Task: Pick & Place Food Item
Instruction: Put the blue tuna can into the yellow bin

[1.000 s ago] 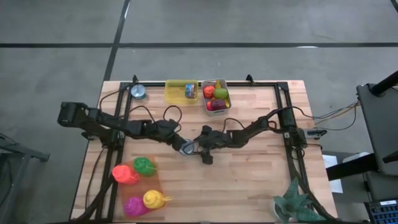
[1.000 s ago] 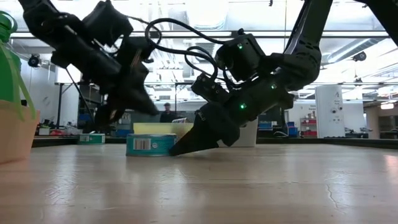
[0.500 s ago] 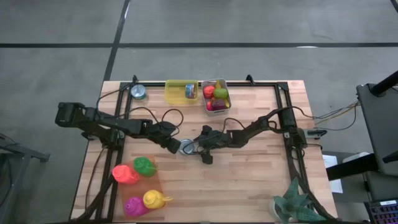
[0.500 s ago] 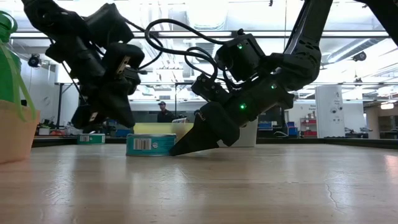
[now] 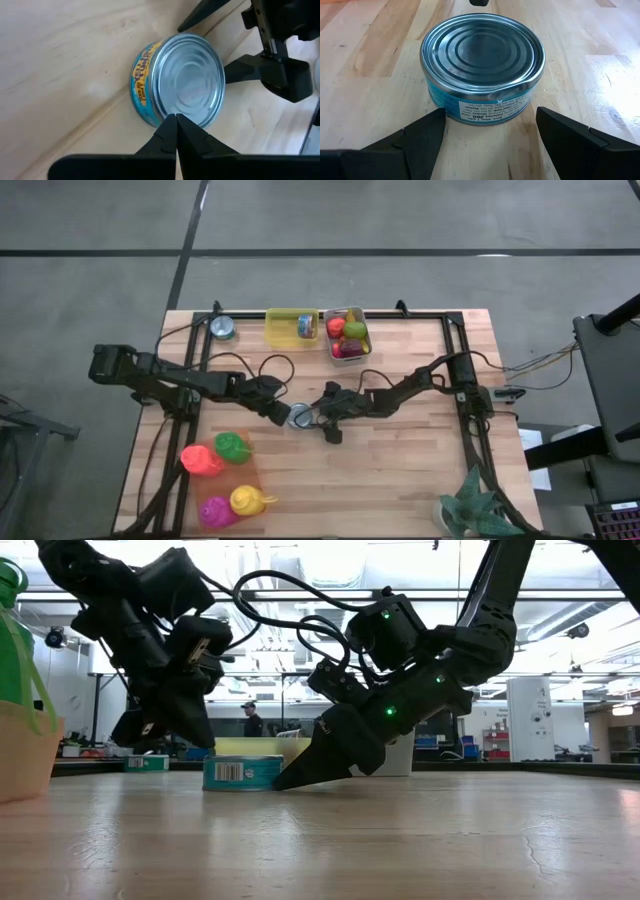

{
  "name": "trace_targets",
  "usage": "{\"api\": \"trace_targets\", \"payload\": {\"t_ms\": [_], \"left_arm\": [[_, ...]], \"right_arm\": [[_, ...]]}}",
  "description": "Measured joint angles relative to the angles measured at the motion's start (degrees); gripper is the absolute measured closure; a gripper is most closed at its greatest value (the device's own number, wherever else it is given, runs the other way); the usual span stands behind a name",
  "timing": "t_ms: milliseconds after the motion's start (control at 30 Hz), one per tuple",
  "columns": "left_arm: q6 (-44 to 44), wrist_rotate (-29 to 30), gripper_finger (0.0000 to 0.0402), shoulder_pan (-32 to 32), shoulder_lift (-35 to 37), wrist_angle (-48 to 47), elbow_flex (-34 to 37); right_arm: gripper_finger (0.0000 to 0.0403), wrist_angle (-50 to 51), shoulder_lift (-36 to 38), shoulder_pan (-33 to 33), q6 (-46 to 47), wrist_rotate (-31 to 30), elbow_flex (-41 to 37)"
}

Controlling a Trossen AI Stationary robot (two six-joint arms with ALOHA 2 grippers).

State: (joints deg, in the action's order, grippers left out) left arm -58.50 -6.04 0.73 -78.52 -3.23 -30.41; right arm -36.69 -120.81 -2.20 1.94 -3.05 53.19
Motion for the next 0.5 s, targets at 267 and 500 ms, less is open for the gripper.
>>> {"api": "trace_targets", "payload": {"t_ms": [267, 500], "left_arm": [[0.0, 1.1, 0.0399, 0.0, 0.0, 0.1, 0.9], [0.0, 1.2, 0.0399, 0.0, 0.0, 0.9, 0.8]], "right_arm": [[0.0097, -0.1, 0.0, 0.0, 0.0, 0.0, 0.0], [0.0097, -0.3, 0.0, 0.0, 0.0, 0.0, 0.0]]}}
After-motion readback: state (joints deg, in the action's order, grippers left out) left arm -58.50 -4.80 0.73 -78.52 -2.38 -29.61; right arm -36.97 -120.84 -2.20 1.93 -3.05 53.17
